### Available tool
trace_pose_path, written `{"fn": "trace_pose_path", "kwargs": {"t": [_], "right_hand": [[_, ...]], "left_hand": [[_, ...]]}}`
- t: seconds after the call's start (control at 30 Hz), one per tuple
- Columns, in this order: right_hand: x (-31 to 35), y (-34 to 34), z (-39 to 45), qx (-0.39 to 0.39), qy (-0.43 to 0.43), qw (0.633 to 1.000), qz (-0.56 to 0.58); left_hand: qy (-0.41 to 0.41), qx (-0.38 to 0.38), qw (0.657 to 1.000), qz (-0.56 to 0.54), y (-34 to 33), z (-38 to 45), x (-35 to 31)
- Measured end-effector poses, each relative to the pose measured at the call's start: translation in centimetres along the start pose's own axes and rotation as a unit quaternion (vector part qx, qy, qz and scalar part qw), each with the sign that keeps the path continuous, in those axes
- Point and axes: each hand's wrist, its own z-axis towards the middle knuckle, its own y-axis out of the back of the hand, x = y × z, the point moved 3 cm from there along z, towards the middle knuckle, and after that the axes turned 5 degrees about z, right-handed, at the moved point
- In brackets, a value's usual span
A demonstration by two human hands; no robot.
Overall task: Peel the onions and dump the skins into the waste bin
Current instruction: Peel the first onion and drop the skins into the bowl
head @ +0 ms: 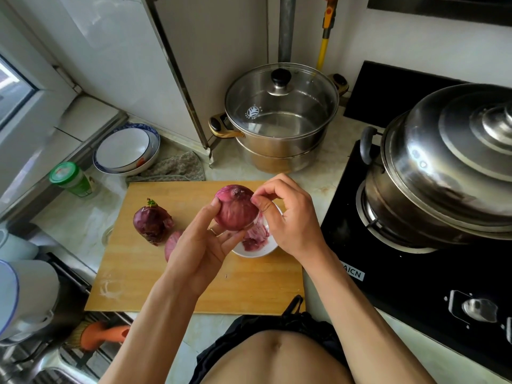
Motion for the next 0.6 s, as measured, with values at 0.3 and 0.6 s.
{"fn": "trace_pose_path", "kwargs": {"t": [0.3, 0.6], "right_hand": [[-0.8, -0.1, -0.2, 0.007, -0.042, 0.999, -0.008], [-2.3, -0.7, -0.9, 0.069, -0.145, 0.984, -0.076]], "left_hand": [[-0.003, 0.021, 0.998, -0.052, 1.0, 0.2, -0.7], [0.011, 0.021, 0.999, -0.047, 2.6, 0.7, 0.3]]}}
